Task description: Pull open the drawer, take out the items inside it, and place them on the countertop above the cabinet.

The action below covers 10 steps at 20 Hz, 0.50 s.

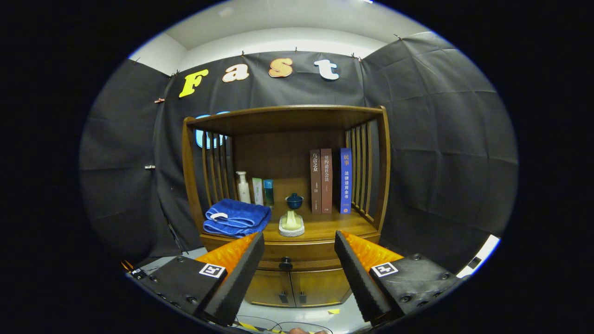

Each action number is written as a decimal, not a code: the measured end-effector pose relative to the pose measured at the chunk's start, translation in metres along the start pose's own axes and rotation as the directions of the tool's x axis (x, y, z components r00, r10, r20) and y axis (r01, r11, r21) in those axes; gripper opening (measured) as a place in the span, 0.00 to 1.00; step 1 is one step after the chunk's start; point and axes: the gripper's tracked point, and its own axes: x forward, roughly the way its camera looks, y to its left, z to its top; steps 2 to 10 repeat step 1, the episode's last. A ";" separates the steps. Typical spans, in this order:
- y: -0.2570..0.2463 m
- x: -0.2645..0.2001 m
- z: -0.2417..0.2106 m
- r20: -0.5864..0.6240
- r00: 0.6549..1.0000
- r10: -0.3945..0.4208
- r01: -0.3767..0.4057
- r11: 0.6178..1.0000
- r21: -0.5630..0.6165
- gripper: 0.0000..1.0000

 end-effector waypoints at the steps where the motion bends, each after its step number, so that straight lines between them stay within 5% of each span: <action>1: 0.000 -0.006 0.006 0.003 1.000 0.000 0.000 1.000 -0.005 0.98; 10: 0.000 -0.006 0.006 0.003 1.000 0.000 0.000 1.000 -0.005 0.98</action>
